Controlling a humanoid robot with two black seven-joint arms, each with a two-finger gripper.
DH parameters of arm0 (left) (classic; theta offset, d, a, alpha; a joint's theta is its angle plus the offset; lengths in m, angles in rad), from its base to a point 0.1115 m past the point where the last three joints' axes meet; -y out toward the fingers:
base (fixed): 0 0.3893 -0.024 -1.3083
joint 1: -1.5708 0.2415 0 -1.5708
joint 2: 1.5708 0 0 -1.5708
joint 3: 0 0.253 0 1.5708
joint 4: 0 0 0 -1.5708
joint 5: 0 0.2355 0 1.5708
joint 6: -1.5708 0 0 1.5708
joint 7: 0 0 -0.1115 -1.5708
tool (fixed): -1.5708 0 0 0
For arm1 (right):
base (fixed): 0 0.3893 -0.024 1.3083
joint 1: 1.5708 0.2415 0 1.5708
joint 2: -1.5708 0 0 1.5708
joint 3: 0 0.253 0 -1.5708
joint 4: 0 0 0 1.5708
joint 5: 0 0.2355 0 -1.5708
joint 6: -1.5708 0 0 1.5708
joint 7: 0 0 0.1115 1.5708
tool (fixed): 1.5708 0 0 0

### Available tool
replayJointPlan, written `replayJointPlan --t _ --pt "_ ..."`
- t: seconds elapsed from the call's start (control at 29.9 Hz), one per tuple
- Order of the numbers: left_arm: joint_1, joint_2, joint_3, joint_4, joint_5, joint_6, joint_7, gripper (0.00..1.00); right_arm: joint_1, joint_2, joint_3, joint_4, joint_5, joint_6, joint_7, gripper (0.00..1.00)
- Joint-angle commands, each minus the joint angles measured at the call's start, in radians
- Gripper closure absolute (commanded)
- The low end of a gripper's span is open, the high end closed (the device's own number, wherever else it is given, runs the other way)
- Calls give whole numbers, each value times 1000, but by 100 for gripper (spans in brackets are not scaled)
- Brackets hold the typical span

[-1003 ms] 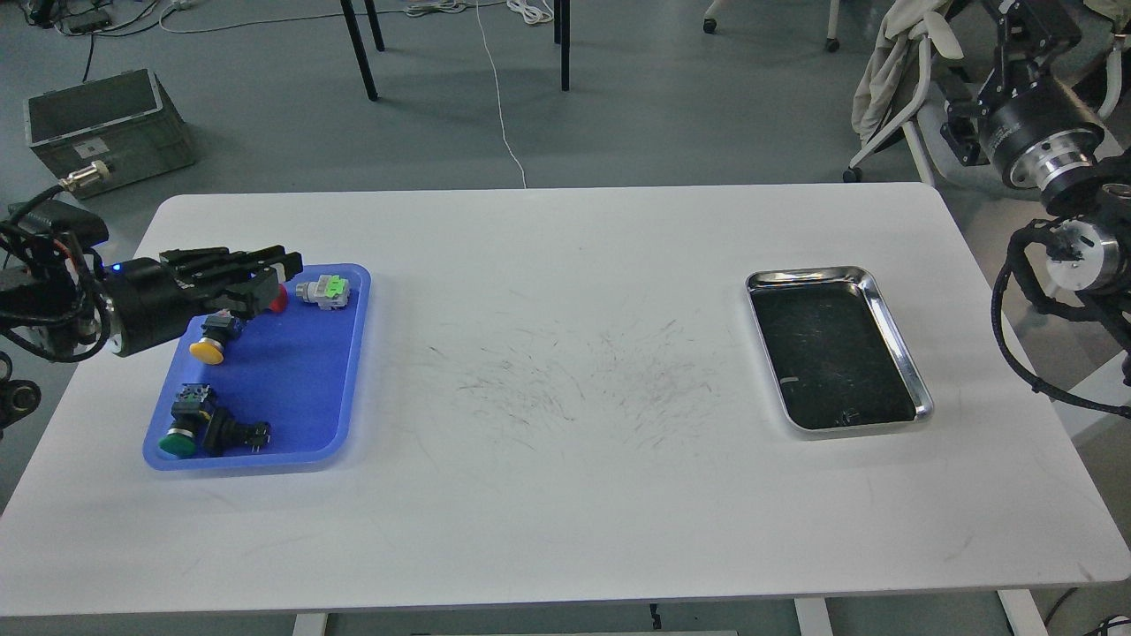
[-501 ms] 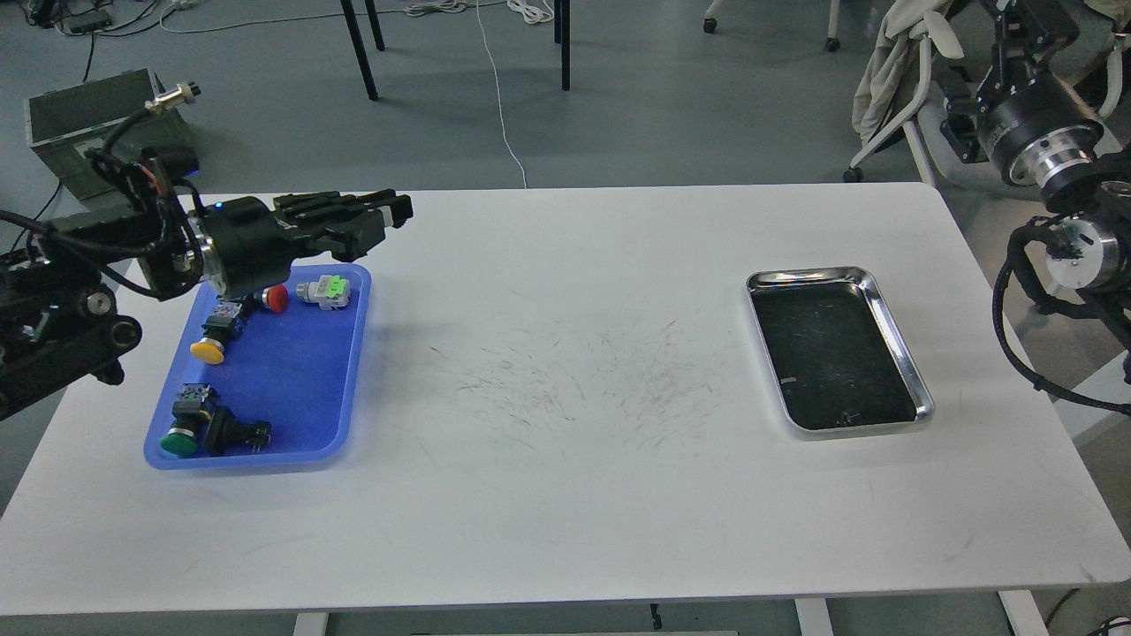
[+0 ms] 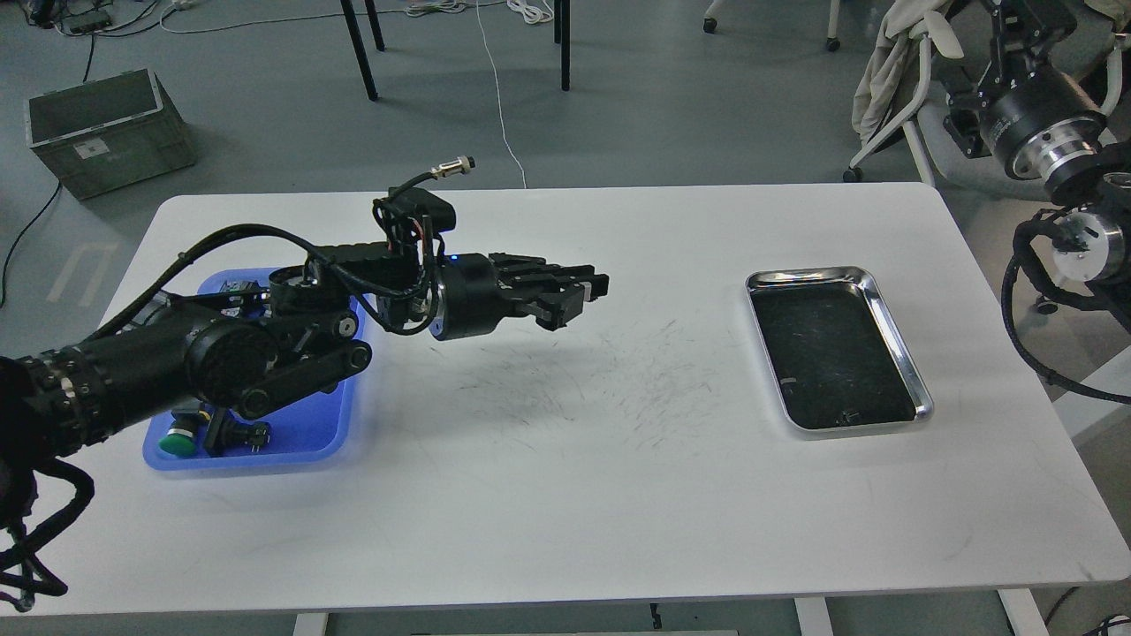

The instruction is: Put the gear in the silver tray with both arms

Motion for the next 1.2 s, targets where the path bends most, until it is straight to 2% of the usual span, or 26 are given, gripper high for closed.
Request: replayJointPlan --t 0.0,0.2,0.53,0.9,1.0,1.17 --pt "-4 -109 18 105 2 2 0 91 8 -1 -1 -4 0 0 -1 7" --pt "12 -280 67 221 -1 3 0 91 14 -15 -2 -6 0 2 -11 7" --pt "73 -283 83 385 -2 17 0 91 19 -15 -2 -7 -29 2 -14 7" --pt "107 -283 80 399 -4 29 0 90 33 -6 -25 -18 -73 2 -26 7" --pt "118 -283 80 372 -1 66 0 90 62 -4 -58 -30 -73 0 -28 7" --pt "145 -283 106 353 39 69 0 90 82 -1 -81 -41 -72 3 -28 7"
